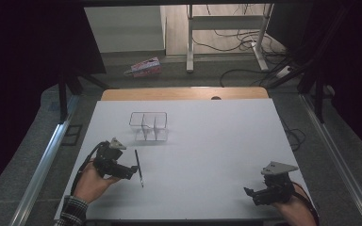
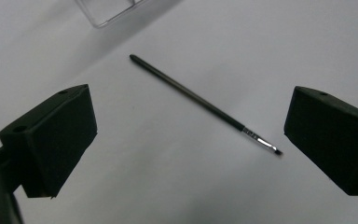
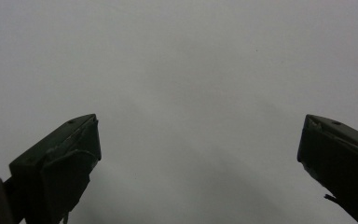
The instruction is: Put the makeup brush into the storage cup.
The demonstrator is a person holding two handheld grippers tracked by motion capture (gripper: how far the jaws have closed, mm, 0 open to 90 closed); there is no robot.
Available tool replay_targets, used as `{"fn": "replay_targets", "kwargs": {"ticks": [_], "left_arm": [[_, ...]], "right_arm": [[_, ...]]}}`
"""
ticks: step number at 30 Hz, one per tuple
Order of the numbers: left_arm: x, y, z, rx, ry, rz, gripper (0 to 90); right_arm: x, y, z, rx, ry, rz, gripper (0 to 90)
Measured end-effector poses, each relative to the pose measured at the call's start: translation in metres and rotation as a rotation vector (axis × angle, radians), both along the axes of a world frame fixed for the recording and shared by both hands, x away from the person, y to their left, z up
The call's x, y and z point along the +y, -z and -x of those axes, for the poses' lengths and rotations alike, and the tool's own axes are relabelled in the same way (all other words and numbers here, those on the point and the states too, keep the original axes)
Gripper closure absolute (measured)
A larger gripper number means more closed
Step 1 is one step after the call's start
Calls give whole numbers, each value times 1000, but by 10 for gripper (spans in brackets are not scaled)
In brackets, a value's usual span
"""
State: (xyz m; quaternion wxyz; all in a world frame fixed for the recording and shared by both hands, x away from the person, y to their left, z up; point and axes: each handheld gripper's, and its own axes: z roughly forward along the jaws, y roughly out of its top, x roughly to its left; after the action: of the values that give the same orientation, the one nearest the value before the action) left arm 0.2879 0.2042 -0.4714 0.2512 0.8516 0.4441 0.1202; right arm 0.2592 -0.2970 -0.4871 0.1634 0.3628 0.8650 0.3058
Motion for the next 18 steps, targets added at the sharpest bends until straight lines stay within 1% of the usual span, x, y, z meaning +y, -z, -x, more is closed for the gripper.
{"fn": "replay_targets", "kwargs": {"ticks": [1, 2, 4, 6, 11, 13, 18], "left_arm": [[0, 0, 0, 0, 0, 0, 33], [-5, 0, -4, 0, 5, -9, 34], [-7, -1, -5, 1, 6, -9, 36], [-13, -2, -10, 2, 11, -23, 38], [-18, -3, -15, 6, 15, -26, 44], [-23, -4, -18, 10, 21, -38, 45], [-29, -5, -23, 17, 20, -42, 45]], "right_arm": [[0, 0, 0, 0, -1, 1, 0], [0, 0, 0, 1, -1, 0, 0], [0, 0, 0, 2, -2, 0, 0], [0, 0, 0, 4, -1, 1, 0], [0, 1, 0, 6, -3, 2, 0], [0, 1, 0, 6, -4, 2, 0], [0, 1, 0, 8, -8, 5, 0]]}}
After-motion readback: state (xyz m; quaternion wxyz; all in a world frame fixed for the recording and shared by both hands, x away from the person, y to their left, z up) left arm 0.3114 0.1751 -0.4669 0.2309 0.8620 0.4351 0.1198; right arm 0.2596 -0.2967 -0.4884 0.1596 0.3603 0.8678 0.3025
